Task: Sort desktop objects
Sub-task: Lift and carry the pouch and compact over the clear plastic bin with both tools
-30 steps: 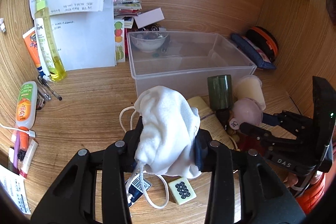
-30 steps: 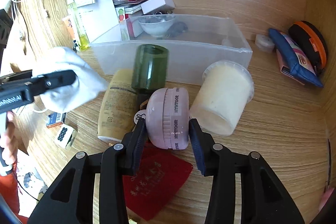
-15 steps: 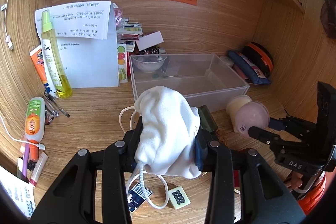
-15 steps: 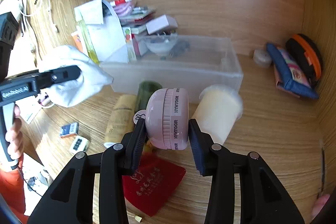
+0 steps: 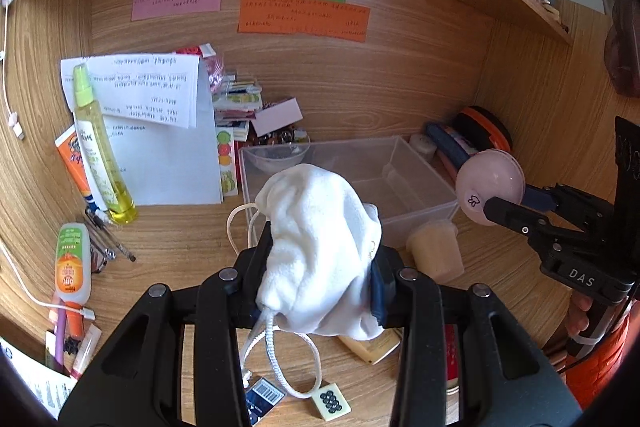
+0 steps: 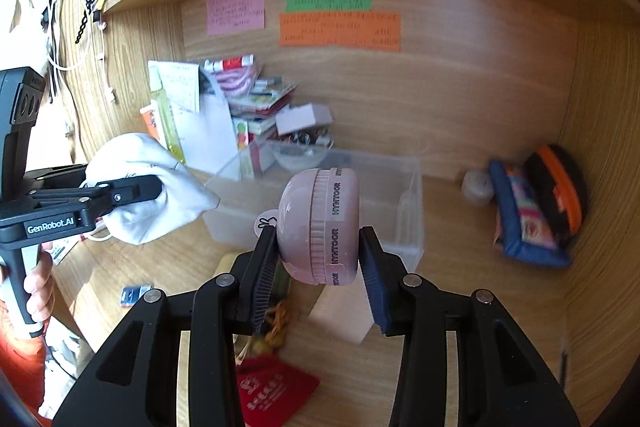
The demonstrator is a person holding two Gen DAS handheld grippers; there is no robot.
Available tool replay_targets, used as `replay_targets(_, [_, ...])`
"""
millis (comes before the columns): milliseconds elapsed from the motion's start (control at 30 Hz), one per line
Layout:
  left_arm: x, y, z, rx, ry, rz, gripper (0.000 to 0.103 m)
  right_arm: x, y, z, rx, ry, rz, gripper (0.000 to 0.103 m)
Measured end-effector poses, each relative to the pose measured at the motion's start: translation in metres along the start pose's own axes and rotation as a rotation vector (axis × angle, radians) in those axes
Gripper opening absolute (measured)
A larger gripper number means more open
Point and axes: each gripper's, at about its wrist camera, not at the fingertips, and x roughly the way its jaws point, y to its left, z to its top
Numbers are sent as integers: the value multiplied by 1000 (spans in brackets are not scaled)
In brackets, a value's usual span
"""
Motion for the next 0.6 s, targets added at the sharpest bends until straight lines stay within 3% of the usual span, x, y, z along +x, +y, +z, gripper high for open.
replay_targets(300, [21, 9, 29, -3, -4, 20, 39, 22, -9, 28, -38, 7, -34, 37])
replay_targets(600, [62, 21, 48, 9, 52, 24, 39, 63, -24, 48, -61, 56, -42, 37])
